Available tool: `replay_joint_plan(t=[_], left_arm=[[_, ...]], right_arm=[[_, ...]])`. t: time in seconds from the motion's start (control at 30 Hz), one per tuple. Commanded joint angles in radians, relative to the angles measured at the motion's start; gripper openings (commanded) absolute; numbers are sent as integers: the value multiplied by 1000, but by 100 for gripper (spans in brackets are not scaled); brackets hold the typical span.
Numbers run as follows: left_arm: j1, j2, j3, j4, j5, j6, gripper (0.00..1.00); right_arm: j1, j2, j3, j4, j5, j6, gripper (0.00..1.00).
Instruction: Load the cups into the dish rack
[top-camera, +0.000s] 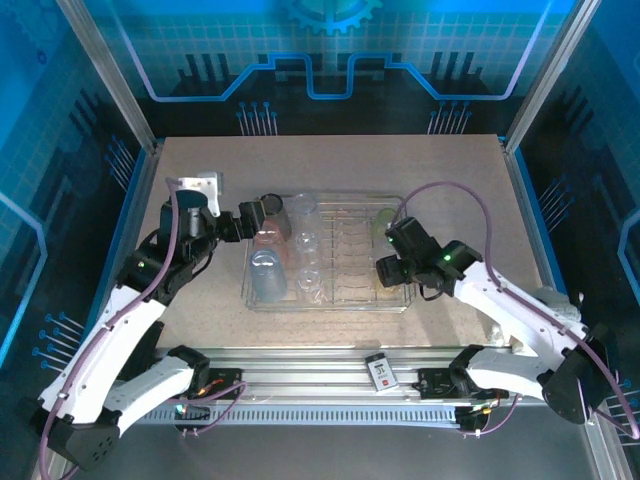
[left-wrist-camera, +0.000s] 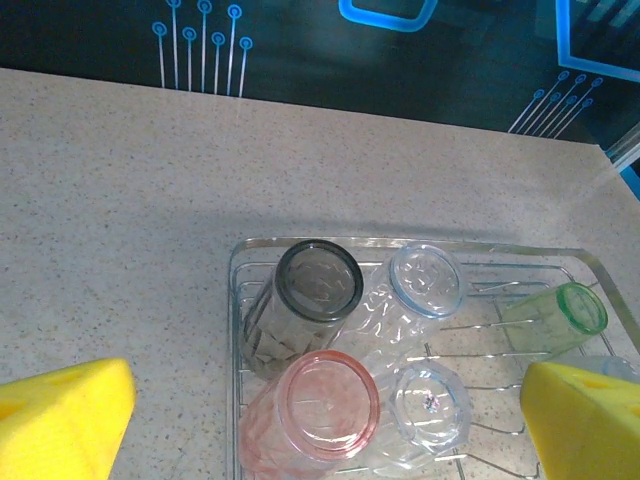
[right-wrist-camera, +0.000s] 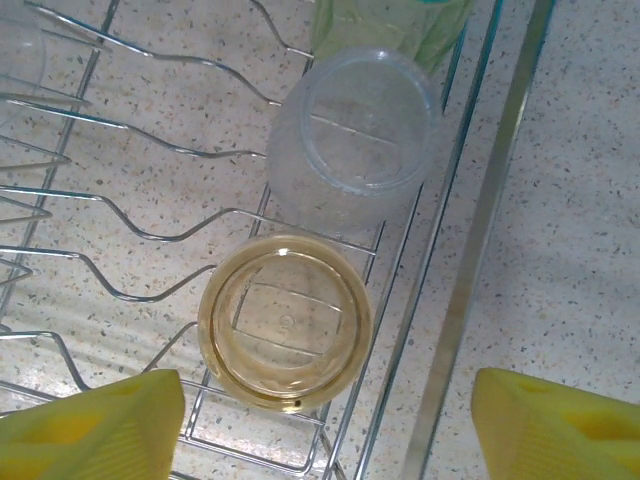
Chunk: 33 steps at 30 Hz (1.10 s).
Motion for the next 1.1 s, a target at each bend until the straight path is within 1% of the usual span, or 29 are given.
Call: replay_joint_plan(t=[0.0, 0.1, 0.2, 0.27, 0.33, 0.4, 0.43, 0.47, 0.5, 0.53, 0.63, 0.7, 0.73, 0.8, 0.87, 0.93, 1.0, 1.07], left_arm=[[-5, -15, -14, -9, -46, 30, 99], [-4, -14, -17, -18, -111, 33, 99], [5, -18, -27, -15, -234, 47, 99], [34, -20, -34, -5, -285, 49, 99], [87, -21, -54, 18, -300, 38, 100], [169, -15, -88, 46, -279, 14, 99], [206, -12, -110, 63, -267, 4, 99], [247, -10, -146, 91, -255, -3, 99], [280, -11, -191, 138, -247, -7, 99], [301, -17, -239, 195, -238, 5, 100], [336, -55, -427, 460, -241, 79, 99], [358, -78, -549, 648, -250, 98, 99], [371, -79, -584, 702, -251, 96, 99], [398, -58, -622, 748, -241, 78, 99], [418, -21, -631, 760, -215, 83, 99], [429, 18, -637, 787, -198, 101, 99], [443, 63, -651, 839, -166, 126, 100], [456, 108, -661, 883, -145, 130, 99]], right_arm=[[-26, -30, 28, -12, -44, 0, 72], [-76, -55, 28, 0, -88, 3, 69], [-181, -97, 26, 42, -179, -3, 67], [-267, -111, 25, 77, -257, -15, 67], [-352, -101, 30, 107, -336, -35, 68], [-431, -72, 37, 137, -395, -72, 73], [-456, -56, 41, 147, -406, -92, 78], [-483, -41, 41, 170, -411, -117, 83], [-507, -31, 31, 212, -413, -145, 95], [-526, -26, 12, 260, -407, -167, 100], [-596, -28, -99, 480, -397, -210, 100], [-659, -29, -185, 635, -399, -211, 100], [-687, -26, -222, 704, -413, -205, 100], [-749, -11, -303, 866, -451, -203, 100], [-780, 18, -372, 1018, -427, -191, 100], [-792, 56, -436, 1178, -381, -190, 100], [-798, 103, -522, 1396, -393, -245, 100], [-830, 158, -550, 1484, -433, -182, 100]])
